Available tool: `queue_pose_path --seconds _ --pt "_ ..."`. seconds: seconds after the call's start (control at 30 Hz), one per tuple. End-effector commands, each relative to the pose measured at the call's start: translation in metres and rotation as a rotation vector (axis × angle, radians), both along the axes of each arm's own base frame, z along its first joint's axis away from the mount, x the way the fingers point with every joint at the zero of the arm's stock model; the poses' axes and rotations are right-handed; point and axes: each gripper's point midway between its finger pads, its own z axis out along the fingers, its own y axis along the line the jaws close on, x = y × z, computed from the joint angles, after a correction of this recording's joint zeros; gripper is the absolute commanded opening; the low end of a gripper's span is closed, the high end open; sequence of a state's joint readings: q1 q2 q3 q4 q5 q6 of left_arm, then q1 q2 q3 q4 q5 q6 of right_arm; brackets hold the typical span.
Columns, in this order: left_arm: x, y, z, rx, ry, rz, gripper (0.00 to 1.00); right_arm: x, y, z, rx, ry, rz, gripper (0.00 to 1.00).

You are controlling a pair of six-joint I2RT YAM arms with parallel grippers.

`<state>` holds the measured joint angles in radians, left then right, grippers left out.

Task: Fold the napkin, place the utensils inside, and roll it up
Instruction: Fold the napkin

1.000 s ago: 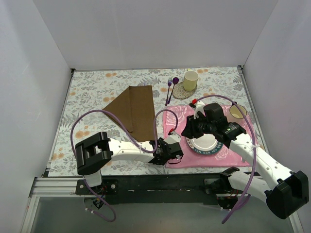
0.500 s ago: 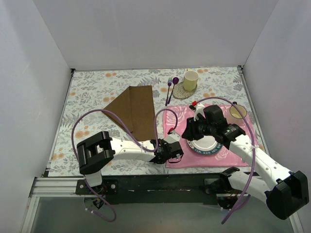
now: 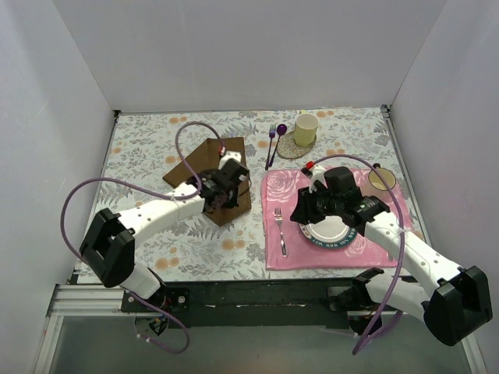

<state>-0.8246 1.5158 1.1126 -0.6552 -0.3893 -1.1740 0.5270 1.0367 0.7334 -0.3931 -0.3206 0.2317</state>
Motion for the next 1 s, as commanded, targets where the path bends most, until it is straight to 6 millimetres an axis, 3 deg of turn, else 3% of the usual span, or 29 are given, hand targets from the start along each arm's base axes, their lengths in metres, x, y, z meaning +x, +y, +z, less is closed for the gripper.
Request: queue_pose_path --seconds 0.0,0.13,0.33,0.53,0.97 --pt "0.029 0.011 0.036 -0.107 -0.027 -0.006 0.0 0.018 0.011 0.022 0.041 -0.06 0.031 0.4" --pt "0.068 0.052 0.045 -0.125 -0.043 0.113 0.0 0.025 0.014 0.02 0.033 -0.051 0.045 0.4" --pt "0.104 0.099 0.058 -0.126 -0.059 0.242 0.0 0.031 0.016 0.019 0.038 -0.036 0.058 0.4" --pt "0.121 0.134 0.056 -0.157 -0.045 0.353 0.0 0.03 0.019 0.012 0.044 -0.012 0.073 0.4" --pt "0.143 0.183 0.017 -0.194 0.006 0.53 0.0 0.029 0.023 0.006 0.056 0.01 0.086 0.4"
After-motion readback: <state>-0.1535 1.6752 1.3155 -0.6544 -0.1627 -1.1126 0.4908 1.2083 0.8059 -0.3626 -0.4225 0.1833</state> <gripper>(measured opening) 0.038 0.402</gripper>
